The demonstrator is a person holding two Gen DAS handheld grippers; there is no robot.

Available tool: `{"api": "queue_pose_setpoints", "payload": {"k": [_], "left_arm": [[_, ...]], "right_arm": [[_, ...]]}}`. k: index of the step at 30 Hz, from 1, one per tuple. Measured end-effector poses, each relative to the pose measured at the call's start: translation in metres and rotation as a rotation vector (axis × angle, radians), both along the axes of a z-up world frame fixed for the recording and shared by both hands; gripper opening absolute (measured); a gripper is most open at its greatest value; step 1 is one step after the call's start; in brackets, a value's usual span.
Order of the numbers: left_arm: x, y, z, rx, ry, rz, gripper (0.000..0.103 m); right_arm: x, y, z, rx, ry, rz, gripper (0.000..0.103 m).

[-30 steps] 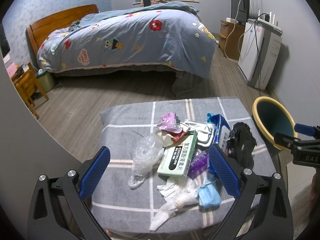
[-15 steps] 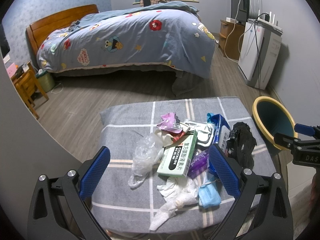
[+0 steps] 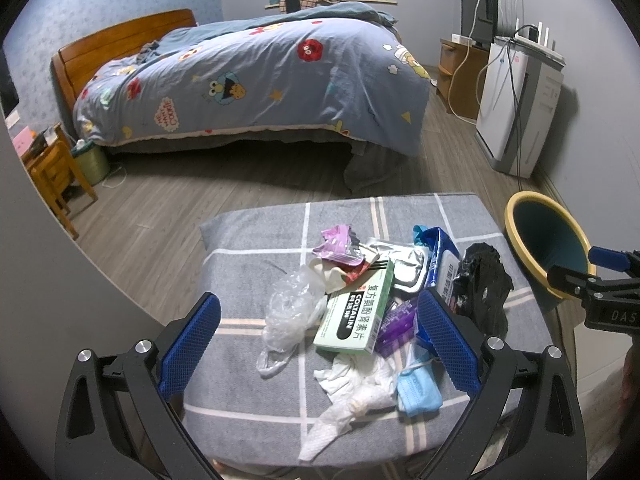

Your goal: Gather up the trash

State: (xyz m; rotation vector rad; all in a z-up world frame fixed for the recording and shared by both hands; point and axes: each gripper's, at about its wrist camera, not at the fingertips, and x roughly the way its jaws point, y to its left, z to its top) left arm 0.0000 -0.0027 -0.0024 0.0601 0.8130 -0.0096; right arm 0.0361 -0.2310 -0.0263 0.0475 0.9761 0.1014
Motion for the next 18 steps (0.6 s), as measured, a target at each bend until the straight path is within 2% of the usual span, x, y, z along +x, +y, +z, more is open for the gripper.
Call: {"api": "queue_pose_setpoints", "payload": {"k": [8,15,18], "left_arm": [[0.000,0.000,0.000,-0.003,0.001,-0.002,0.098],[-0.002,-0.003,-0.002,-0.042,0.001,-0.017,0.098],[0.001,-0.002,-0.003,-0.010,-0.008,0.004,0.098]], "right_arm": [[-0.001,0.000,-0.004,0.002,0.003,-0.001,0.097],[-0.003,0.000,-0.004,0.003,0.011,-0.014,0.097],[0.001,0.000,-0.011,0.011,0.042,-0.024,0.097]]}}
